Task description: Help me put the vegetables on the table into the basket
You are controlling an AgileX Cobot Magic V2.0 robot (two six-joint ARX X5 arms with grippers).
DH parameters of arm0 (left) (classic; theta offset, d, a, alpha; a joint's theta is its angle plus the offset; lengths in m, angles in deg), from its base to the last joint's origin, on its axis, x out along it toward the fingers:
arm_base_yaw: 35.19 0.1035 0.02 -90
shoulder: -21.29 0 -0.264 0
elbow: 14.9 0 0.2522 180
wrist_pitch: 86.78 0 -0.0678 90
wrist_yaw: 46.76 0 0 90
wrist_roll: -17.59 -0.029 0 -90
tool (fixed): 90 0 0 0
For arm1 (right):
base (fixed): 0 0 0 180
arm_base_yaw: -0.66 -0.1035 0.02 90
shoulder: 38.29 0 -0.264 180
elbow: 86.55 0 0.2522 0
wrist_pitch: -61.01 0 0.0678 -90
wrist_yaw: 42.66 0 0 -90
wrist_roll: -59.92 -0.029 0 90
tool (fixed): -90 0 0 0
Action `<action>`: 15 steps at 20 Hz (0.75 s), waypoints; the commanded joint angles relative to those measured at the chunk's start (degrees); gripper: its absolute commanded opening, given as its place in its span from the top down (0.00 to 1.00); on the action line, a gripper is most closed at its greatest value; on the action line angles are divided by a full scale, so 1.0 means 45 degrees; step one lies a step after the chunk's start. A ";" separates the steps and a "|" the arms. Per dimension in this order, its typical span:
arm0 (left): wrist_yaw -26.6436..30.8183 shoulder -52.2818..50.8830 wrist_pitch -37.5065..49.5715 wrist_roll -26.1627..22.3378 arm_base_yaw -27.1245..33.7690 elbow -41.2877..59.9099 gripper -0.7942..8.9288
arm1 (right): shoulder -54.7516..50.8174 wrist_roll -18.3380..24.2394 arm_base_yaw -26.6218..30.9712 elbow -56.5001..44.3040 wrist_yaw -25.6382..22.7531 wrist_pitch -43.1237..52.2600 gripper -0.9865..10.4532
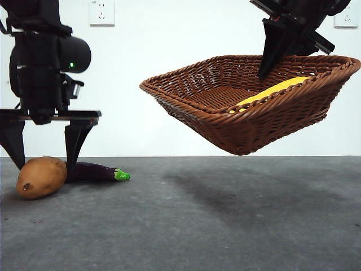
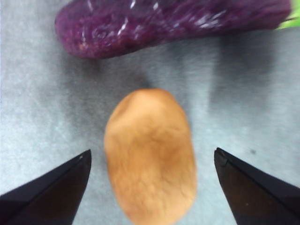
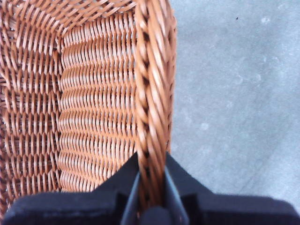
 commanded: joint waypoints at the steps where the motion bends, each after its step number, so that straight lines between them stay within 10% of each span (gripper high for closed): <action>1: 0.0068 0.0364 0.0019 0.0078 0.0044 0.0049 0.47 | -0.0053 -0.0024 0.0010 0.0058 0.0160 0.0209 0.92; 9: -0.0019 0.0476 -0.0019 -0.0656 0.0126 0.0049 0.93 | -0.0053 -0.0049 0.0010 0.0058 0.0160 0.0262 0.92; 15: -0.0034 -0.0899 0.0039 -0.2463 0.0126 0.0049 0.93 | -0.0053 -0.0073 0.0015 0.0058 0.0155 0.0151 0.92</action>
